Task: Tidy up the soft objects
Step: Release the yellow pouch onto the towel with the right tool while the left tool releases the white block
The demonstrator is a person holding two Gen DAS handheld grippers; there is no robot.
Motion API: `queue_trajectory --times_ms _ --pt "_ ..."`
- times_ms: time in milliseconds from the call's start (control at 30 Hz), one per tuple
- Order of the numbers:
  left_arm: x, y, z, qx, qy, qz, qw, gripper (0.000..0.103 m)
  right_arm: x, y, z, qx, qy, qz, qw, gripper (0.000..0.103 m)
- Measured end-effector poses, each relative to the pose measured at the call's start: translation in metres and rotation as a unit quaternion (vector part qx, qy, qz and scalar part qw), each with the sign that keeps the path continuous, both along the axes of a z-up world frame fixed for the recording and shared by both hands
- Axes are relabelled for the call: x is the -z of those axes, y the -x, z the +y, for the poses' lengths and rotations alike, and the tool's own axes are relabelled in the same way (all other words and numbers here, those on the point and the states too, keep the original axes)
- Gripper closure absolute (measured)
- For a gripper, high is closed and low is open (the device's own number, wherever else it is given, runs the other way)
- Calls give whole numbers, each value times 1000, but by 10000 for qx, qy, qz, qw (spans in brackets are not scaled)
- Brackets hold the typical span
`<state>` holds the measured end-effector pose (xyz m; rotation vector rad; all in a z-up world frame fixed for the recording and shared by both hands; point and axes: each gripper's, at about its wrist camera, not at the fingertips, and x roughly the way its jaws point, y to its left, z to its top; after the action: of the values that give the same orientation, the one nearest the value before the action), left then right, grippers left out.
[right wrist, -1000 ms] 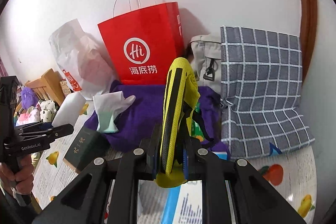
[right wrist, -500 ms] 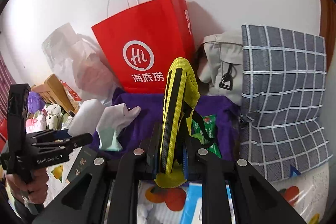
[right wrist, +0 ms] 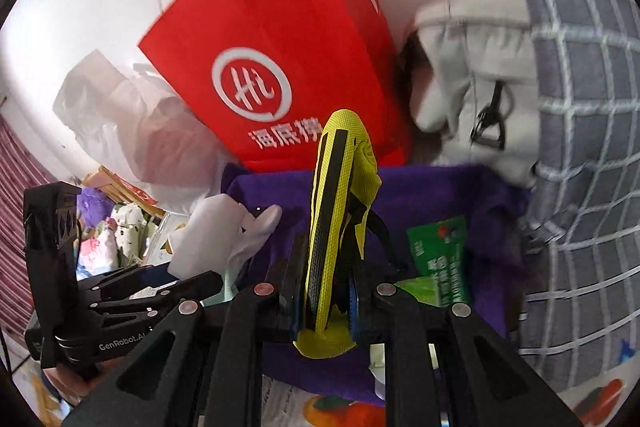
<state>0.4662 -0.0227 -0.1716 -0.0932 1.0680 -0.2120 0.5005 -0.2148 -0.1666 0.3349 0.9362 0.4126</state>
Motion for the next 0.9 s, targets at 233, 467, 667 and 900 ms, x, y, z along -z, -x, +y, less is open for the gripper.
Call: queue_trajectory --times_ms 233,467,667,900 --pt "17 -12 -3 183 -115 182 9996 53 40 -15 1 -127 -777 677 9946 86" --pt "29 -14 -6 213 -96 340 9991 53 55 -21 2 73 -256 864 9959 82" --pt "38 -19 -7 188 -66 507 9985 53 46 -20 -3 246 222 752 9966 75" --pt "37 -24 -8 136 137 550 9983 29 16 -6 -16 430 935 229 9944 50"
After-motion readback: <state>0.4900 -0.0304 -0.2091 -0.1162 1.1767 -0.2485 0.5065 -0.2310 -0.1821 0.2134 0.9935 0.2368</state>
